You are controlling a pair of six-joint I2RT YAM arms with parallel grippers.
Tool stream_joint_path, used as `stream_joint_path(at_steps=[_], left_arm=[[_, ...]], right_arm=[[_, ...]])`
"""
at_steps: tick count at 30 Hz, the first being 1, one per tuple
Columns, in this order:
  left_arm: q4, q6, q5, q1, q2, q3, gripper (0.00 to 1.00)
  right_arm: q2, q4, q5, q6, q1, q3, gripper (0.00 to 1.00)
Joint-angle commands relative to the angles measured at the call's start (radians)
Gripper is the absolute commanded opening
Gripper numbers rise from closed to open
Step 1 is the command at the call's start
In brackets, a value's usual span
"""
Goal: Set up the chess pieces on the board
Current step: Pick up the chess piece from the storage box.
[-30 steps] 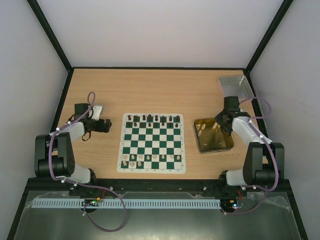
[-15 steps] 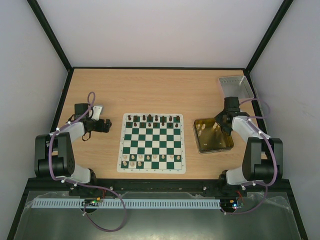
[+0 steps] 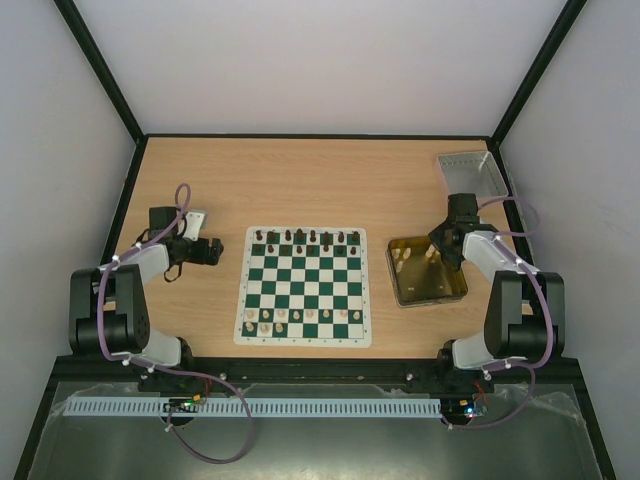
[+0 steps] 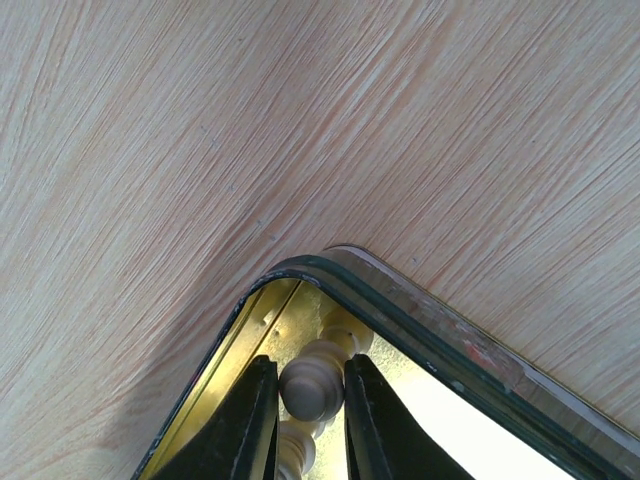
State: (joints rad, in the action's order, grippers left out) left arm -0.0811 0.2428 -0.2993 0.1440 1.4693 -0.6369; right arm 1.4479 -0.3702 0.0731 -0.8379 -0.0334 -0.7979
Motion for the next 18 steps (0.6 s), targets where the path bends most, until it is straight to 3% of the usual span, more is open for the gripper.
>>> stream_joint_path(at_steps=[1,18], left_arm=[[-0.008,0.007,-0.014,-0.004,0.013,-0.02,0.99],[-0.008,0.007,-0.015,-0.005,0.011,-0.019,1.0]], right_arm=[[0.003,0.008,-0.019,-0.003,-0.007,0.009,0.16],[0.022,0.013,-0.022,-0.004,-0.007,0.018,0.13]])
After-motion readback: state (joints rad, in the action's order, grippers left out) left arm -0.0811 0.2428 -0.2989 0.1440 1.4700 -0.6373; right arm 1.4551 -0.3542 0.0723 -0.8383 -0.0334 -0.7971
